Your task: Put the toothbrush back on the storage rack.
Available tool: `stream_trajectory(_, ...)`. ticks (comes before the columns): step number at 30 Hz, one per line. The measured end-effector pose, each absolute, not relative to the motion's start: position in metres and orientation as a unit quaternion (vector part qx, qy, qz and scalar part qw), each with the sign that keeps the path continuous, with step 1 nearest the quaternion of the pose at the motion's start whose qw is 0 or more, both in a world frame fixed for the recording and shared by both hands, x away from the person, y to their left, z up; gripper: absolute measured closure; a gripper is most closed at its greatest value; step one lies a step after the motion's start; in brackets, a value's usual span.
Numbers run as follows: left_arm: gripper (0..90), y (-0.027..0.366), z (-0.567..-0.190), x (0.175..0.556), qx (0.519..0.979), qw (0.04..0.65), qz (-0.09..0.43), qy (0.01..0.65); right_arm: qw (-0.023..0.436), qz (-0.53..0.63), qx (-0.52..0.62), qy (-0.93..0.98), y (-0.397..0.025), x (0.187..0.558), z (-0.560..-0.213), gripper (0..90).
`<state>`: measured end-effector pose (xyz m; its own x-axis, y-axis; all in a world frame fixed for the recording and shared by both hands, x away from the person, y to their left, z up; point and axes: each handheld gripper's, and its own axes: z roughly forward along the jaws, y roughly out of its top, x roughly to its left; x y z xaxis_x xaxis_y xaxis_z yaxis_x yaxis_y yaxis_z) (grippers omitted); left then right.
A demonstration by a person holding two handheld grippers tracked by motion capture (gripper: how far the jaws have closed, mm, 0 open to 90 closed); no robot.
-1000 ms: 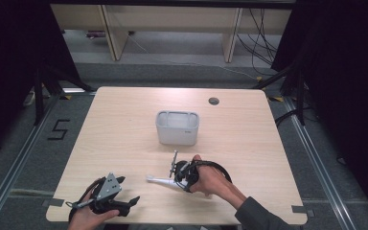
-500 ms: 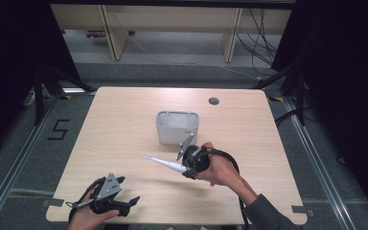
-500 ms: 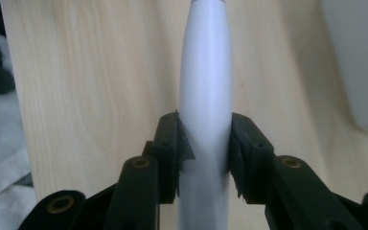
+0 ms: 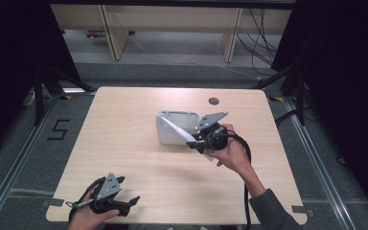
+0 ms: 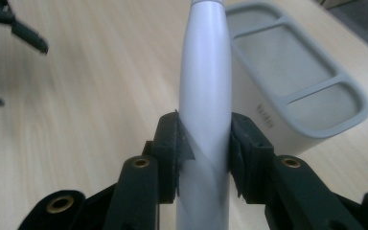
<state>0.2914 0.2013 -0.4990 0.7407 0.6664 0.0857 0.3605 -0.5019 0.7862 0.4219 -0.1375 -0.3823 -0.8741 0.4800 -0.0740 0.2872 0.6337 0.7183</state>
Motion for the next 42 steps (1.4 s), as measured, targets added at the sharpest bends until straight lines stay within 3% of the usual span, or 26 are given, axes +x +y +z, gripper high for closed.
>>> stream_trajectory(18, 15.1, 0.201, -0.499, 0.291, 0.842, 0.397, 0.195, 0.309, 0.163, 0.482, 0.267, 0.819, -0.160, 0.452, -0.362, 66.8)
stream_trajectory(42, 15.1, 0.202, -0.499, 0.291, 0.847, 0.395, 0.190, 0.302, 0.189, 0.535, 0.325, 0.756, -0.144, 0.501, -0.369, 66.8)
